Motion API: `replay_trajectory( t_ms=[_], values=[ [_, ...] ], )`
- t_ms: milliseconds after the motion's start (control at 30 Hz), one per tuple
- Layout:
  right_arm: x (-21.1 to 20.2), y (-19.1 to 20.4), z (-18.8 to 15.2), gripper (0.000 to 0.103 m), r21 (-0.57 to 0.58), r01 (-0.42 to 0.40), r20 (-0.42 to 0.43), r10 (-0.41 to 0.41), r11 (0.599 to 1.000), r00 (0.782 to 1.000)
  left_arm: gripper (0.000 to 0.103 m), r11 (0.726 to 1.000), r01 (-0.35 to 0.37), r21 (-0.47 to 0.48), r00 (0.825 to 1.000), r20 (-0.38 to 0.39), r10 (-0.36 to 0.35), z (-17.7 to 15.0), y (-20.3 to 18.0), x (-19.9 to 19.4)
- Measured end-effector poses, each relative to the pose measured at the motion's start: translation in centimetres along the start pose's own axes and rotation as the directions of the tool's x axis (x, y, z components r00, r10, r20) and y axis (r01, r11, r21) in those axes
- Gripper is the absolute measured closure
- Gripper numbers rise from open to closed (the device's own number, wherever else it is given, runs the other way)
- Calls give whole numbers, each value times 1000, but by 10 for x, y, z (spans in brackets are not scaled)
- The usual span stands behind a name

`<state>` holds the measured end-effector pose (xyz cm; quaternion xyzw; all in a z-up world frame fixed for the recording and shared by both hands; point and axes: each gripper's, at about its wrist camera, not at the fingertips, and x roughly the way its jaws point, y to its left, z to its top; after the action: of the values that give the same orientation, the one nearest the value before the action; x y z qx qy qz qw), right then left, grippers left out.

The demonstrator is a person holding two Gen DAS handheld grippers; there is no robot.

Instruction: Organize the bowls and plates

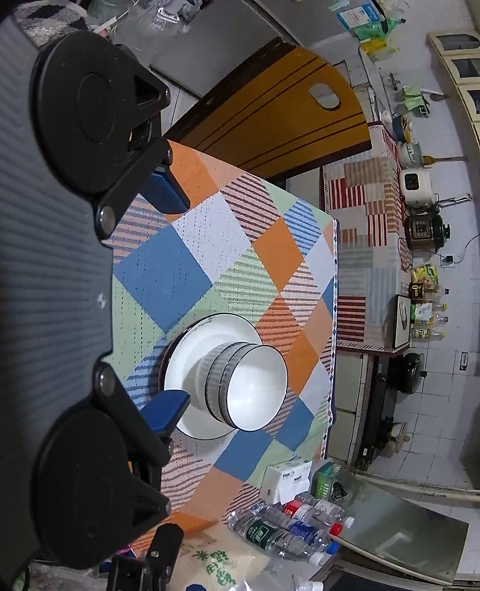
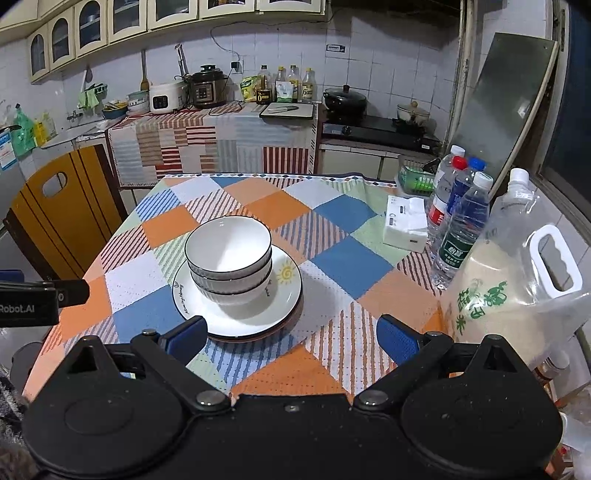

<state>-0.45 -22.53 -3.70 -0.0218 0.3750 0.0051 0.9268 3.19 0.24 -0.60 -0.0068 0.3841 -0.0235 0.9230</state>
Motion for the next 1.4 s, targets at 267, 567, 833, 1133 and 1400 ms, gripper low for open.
replay_trajectory(
  t_ms=[267,567,833,1133,1400],
  values=[
    [1,6,-1,3,-14,-8,-34,8,1000,999,0,999,-46,2,999,17,46,-6,1,3],
    [4,11,-5,3,-22,9,-36,-10,1000,999,0,998,-52,27,999,15,51,-6,-1,3],
    [6,14,-5,3,-37,16,-39,-18,999,999,0,998,-37,56,999,35,36,-9,-5,1],
    [3,14,-6,3,-21,9,-40,-9,1000,999,0,999,-9,44,999,36,7,-10,-5,1],
    [8,14,-8,3,-17,16,-55,-17,1000,998,0,1000,6,26,999,48,-7,-8,-5,0]
  ],
)
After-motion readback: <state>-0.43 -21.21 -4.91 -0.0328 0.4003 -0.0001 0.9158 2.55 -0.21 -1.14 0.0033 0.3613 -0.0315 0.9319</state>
